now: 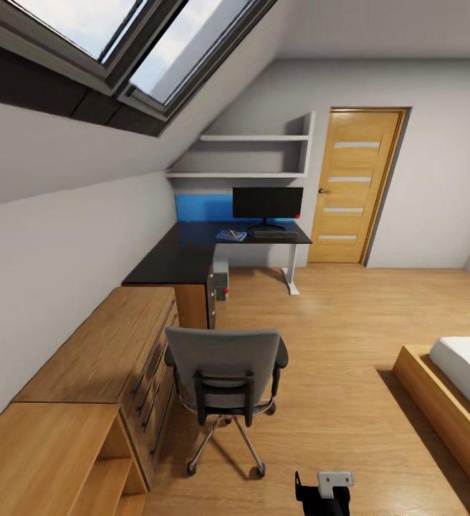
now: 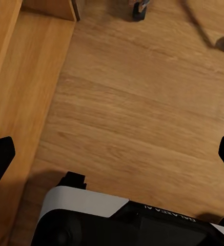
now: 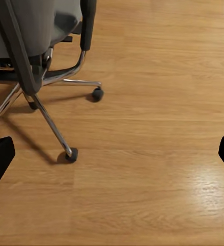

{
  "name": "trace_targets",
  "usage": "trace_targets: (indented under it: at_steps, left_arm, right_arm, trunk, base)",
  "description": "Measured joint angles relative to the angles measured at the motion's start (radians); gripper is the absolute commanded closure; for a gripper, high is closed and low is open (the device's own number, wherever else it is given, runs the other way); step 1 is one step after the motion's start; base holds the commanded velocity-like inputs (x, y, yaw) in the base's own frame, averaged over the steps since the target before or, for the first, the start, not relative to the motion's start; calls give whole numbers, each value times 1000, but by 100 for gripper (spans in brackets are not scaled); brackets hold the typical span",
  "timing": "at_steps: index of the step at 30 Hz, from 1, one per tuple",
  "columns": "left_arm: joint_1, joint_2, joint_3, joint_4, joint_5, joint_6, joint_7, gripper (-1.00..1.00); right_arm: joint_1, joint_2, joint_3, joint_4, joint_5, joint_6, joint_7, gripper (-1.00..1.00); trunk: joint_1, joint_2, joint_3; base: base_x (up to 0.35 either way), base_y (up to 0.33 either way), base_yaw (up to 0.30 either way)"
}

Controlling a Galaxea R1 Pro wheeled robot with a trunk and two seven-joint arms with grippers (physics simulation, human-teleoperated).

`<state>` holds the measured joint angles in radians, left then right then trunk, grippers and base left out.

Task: In the bedroom, organize the workspace by keeping the computer under the desk, ensuring the monitor is on the desk, placing the keyboard on the desk next to the monitor, placing the mouse on the desk next to the keyboard, moving the folder from the swivel chair onto the desk next to the mouse, stacking the notebook on top of the folder with the pen on top of the notebook, and positioning the swivel chair next to the desk.

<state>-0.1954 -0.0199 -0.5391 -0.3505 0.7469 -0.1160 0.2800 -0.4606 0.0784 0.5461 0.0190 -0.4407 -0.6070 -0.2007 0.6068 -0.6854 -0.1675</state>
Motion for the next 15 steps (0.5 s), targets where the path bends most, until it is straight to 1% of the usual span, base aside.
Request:
trace_targets:
  at_steps: [3, 13, 15]
  left_arm:
    - [0, 0, 0, 0, 0, 0, 1, -100]
    - [0, -1, 0, -5, 0, 0, 5, -100]
    - [0, -3, 0, -5, -1, 0, 4, -100]
  right_arm:
    - [0, 0, 0, 0, 0, -1, 0, -100]
    - [0, -1, -1, -1, -2, -1, 0, -100]
    - [0, -1, -1, -1, -2, -1, 0, -100]
  trunk:
    - [12, -21, -9]
    - [50, -91, -41]
    - [58, -105, -47]
  base:
    - [0, 0, -136]
    - [0, 1, -10]
    - [0, 61, -1]
